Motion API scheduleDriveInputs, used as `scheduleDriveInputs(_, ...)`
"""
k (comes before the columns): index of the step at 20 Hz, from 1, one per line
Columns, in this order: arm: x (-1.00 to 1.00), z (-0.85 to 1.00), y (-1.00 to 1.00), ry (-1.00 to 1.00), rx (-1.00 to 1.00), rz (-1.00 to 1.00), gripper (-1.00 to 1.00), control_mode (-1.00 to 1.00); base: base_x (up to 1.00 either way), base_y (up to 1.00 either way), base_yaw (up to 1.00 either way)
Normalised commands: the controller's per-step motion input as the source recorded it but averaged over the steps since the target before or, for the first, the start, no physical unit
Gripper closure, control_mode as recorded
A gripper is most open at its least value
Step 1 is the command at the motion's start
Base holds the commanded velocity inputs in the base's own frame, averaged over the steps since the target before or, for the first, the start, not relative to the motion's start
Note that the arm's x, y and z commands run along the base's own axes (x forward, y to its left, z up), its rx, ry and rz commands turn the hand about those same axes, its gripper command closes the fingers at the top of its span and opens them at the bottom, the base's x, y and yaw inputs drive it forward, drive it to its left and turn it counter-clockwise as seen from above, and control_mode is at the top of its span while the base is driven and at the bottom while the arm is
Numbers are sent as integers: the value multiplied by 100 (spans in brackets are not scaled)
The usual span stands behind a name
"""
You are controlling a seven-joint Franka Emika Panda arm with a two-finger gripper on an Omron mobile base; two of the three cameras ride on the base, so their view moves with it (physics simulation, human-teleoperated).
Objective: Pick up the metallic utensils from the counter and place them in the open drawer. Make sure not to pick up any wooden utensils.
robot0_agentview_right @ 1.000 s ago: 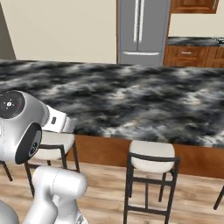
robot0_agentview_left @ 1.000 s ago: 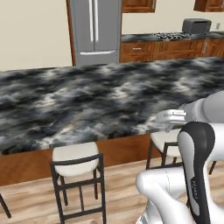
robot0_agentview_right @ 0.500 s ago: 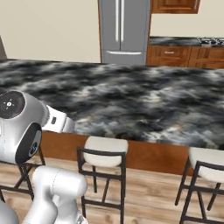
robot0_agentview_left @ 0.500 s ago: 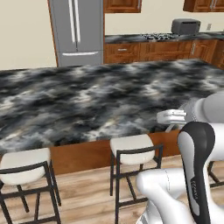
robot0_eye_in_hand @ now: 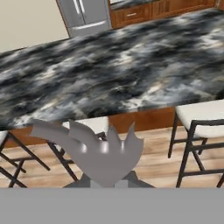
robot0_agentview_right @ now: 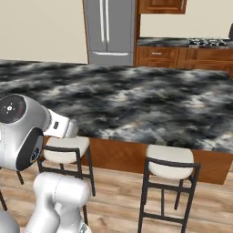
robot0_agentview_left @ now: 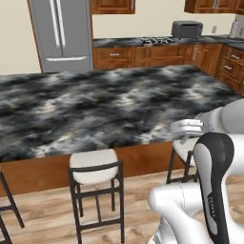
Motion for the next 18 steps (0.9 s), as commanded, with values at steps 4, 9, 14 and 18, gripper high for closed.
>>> scheduleDriveInputs(4, 0, 0, 0, 0, 0, 0, 100, 100, -31, -100, 3)
scheduleDriveInputs(9, 0, 0, 0, 0, 0, 0, 100, 100, -27, -100, 4)
scheduleDriveInputs(14, 0, 0, 0, 0, 0, 0, 100, 100, -24, -100, 5)
scheduleDriveInputs(18, 0, 0, 0, 0, 0, 0, 100, 100, -21, -100, 5)
